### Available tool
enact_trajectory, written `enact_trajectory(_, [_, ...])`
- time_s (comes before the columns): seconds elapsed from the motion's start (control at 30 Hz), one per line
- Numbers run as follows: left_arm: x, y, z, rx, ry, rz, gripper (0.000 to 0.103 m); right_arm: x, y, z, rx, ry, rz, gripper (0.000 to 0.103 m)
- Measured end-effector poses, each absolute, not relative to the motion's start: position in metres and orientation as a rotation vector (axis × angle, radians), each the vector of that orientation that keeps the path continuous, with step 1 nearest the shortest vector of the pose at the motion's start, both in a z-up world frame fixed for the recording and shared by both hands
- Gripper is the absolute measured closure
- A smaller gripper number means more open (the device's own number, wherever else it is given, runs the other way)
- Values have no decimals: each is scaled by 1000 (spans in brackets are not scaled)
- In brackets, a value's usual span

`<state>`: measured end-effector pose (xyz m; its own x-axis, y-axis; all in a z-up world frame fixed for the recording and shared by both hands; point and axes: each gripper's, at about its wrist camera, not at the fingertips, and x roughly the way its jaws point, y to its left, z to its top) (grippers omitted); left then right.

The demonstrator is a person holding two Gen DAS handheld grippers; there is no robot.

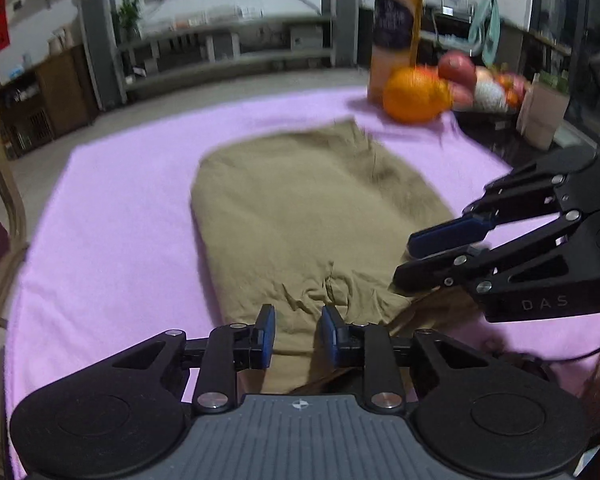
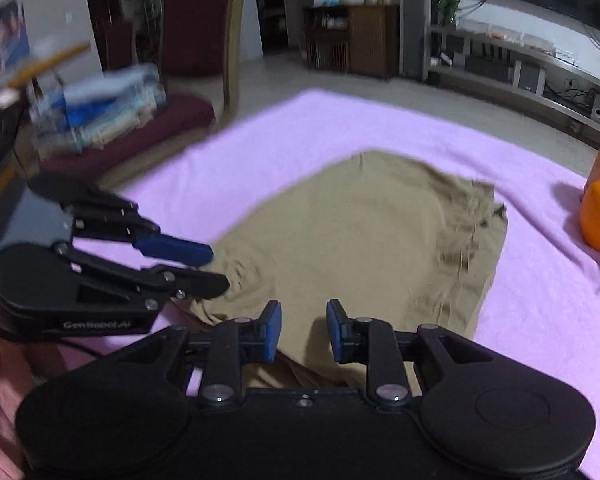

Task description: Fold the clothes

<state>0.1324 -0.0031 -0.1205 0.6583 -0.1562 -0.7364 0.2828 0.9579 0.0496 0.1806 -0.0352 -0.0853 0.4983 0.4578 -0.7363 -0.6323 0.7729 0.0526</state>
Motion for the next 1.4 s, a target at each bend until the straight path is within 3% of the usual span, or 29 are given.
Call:
enact_trajectory(0.3, [133, -1, -128, 157, 847, -253, 80, 182, -31, -97, -332, 889, 614, 80])
enact_trajectory(0.37, [127, -1, -117, 171, 824, -254, 79, 180, -40, -90, -293, 877, 624, 78])
enact_trajectory(0.43, [121, 2, -101, 176, 773, -268, 69, 179, -54, -77, -204, 837, 637, 65])
enact_trajectory(0.5, [119, 6, -85, 166, 711, -265, 62, 183, -70, -64, -90, 785, 629, 60])
enact_trajectory(0.67, [138, 12, -76, 125, 680, -233, 63, 210, -100, -53, 152, 729, 489, 59])
enact_trajectory(0.7, [143, 9, -78, 154, 684, -229, 63, 216, -105, -53, 187, 728, 448, 60])
enact_trajectory(0.8, [158, -4, -86, 274, 684, -225, 69, 237, -107, -64, 230, 769, 357, 76])
enact_trajectory(0.9, [174, -10, -93, 339, 708, -260, 69, 251, -94, -75, 172, 801, 342, 80])
enact_trajectory(1.2, [192, 3, -110, 180, 782, -281, 74, 271, -51, -112, -161, 904, 328, 83])
enact_trajectory(1.4, [187, 4, -97, 157, 754, -286, 75, 268, -65, -93, -76, 882, 296, 83])
